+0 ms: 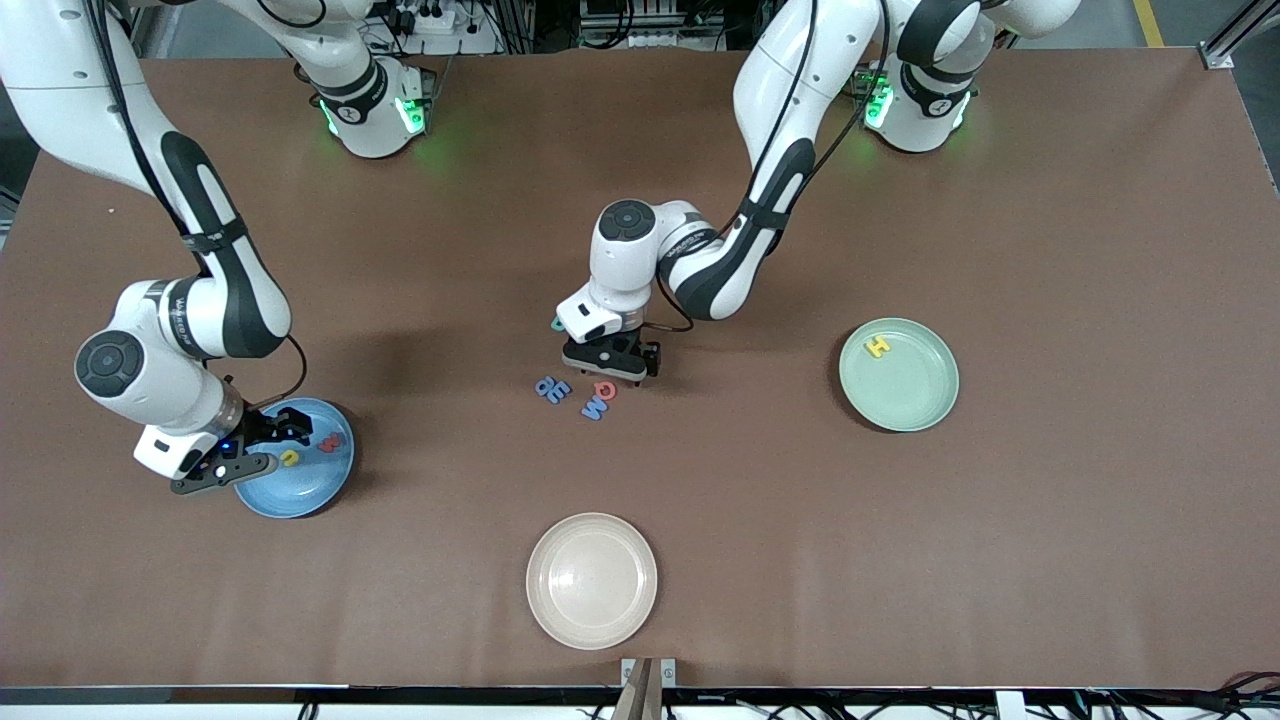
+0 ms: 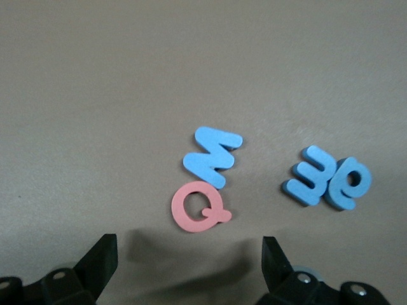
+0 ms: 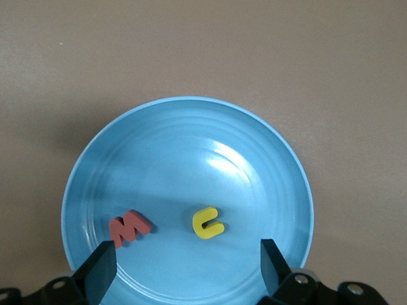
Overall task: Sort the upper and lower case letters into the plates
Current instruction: 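Lower the left gripper and grasp the pink Q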
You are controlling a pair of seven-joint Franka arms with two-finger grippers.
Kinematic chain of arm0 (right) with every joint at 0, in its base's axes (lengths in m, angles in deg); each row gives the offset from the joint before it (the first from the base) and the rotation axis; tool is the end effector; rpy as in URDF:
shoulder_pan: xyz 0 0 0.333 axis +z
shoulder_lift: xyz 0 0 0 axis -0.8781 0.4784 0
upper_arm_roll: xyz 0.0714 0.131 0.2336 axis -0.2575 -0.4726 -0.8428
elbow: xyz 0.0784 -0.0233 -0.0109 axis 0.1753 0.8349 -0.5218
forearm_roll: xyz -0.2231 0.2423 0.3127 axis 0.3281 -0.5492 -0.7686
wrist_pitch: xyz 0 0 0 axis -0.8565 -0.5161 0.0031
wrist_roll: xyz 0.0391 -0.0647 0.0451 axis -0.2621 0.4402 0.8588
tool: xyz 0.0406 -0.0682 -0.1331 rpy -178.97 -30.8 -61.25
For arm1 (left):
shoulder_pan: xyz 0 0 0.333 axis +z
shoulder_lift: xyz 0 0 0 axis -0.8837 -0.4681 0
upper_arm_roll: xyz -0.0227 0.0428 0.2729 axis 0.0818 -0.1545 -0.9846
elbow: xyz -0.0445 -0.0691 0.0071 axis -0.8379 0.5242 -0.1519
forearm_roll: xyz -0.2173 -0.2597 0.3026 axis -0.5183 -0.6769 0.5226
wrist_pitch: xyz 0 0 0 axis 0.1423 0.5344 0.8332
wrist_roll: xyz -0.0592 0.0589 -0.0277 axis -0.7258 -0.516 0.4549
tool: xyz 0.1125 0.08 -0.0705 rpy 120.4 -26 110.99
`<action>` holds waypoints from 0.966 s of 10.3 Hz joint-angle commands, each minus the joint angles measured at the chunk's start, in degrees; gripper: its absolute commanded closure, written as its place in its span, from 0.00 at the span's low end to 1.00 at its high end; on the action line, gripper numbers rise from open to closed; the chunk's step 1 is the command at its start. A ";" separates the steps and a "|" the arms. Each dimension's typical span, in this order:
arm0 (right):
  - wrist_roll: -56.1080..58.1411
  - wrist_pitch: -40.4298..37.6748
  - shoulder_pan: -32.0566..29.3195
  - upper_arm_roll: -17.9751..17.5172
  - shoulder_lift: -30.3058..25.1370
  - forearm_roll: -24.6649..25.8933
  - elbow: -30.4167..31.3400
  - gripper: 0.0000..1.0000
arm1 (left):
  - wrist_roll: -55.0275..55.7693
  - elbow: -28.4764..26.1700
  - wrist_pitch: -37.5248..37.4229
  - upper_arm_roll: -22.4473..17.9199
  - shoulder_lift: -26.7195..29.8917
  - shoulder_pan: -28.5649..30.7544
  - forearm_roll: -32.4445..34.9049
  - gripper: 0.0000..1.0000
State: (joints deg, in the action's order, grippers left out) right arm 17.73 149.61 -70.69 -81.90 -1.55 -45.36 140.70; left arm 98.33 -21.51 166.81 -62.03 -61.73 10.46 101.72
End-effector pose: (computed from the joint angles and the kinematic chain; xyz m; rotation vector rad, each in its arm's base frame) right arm 0.6752 -0.0401 0.1100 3.0413 0.4895 0.0902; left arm 0.4886 -0.5846 0.0476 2.9993 -0.3614 0.4452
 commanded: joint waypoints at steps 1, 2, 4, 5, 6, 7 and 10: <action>0.26 -0.21 -0.14 -0.30 0.89 0.75 -1.04 0.00 | 2.10 5.22 -0.05 -4.42 -4.40 -3.37 2.83 0.00; 0.26 -0.21 -0.14 -0.30 1.06 0.75 -1.04 0.00 | 2.02 5.68 -0.05 -5.14 -4.50 -3.82 2.84 0.00; 0.26 -0.21 -0.14 -0.30 1.06 0.75 -1.04 0.00 | 1.93 6.12 -0.05 -5.32 -4.42 -3.82 2.84 0.00; 0.26 -0.12 -0.14 -0.39 1.06 0.75 -1.04 0.00 | 1.93 6.12 -0.14 -5.24 -4.42 -3.91 2.92 0.02; 0.26 -0.12 -0.14 -0.30 1.15 0.75 -1.04 0.00 | 2.10 6.03 -0.31 -5.15 -4.33 -4.00 2.92 0.08; 0.26 -0.12 -0.14 -0.30 1.15 0.75 -1.04 0.00 | 2.19 5.86 -0.49 -5.06 -4.33 -4.00 2.75 0.18; 0.26 -0.12 -0.14 -0.30 1.24 0.75 -1.04 0.00 | 2.37 5.77 -0.58 -4.97 -4.42 -3.91 2.40 0.35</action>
State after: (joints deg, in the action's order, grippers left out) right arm 17.73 149.70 -70.67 -81.95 -0.92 -45.36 140.62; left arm 98.45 -16.67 166.69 -66.22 -65.04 7.15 102.69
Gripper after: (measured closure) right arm 0.000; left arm 0.282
